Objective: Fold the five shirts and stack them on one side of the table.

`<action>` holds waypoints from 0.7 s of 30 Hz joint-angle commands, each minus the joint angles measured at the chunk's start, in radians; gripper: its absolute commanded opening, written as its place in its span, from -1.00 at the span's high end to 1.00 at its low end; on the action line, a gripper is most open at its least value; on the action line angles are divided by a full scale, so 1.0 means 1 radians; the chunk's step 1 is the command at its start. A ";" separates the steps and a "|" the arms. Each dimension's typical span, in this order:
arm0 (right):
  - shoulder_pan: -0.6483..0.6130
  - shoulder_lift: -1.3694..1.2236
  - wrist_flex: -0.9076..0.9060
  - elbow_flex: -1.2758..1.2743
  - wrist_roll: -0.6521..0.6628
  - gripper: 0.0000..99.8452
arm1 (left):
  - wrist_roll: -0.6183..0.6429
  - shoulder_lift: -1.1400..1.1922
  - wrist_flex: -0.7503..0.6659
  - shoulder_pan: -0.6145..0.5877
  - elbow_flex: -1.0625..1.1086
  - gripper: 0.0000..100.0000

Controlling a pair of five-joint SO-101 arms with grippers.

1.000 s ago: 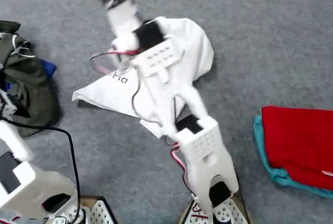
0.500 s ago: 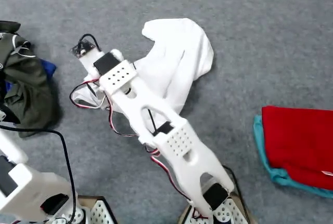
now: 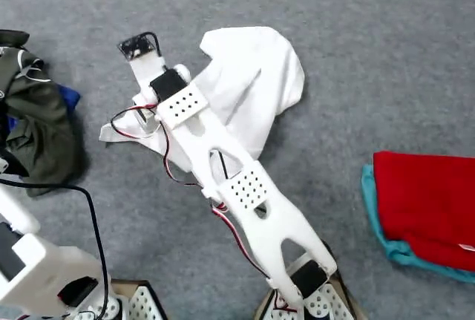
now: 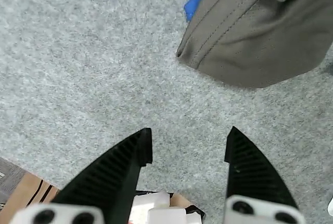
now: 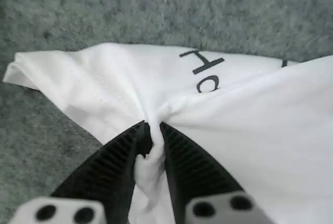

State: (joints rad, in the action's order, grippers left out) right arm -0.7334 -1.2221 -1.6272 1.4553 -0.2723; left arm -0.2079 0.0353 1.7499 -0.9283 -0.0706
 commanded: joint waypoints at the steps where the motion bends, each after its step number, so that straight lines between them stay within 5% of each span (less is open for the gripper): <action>1: -0.056 0.010 -0.028 0.139 0.005 0.95 | -0.012 -0.047 0.008 -0.003 0.000 0.52; 12: -0.257 0.031 0.161 0.200 0.006 0.91 | -0.012 -0.051 0.008 -0.011 0.000 0.52; 18: -0.219 0.068 0.130 0.211 0.005 0.25 | -0.012 -0.053 0.009 -0.011 0.000 0.51; 21: -0.170 0.137 0.094 0.211 0.005 0.11 | -0.028 -0.053 0.009 -0.002 -0.002 0.51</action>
State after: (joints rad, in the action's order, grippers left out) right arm -0.9605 -1.2144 -1.5152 1.6103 -0.2754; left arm -0.2140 0.0353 1.7499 -0.9283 -0.0706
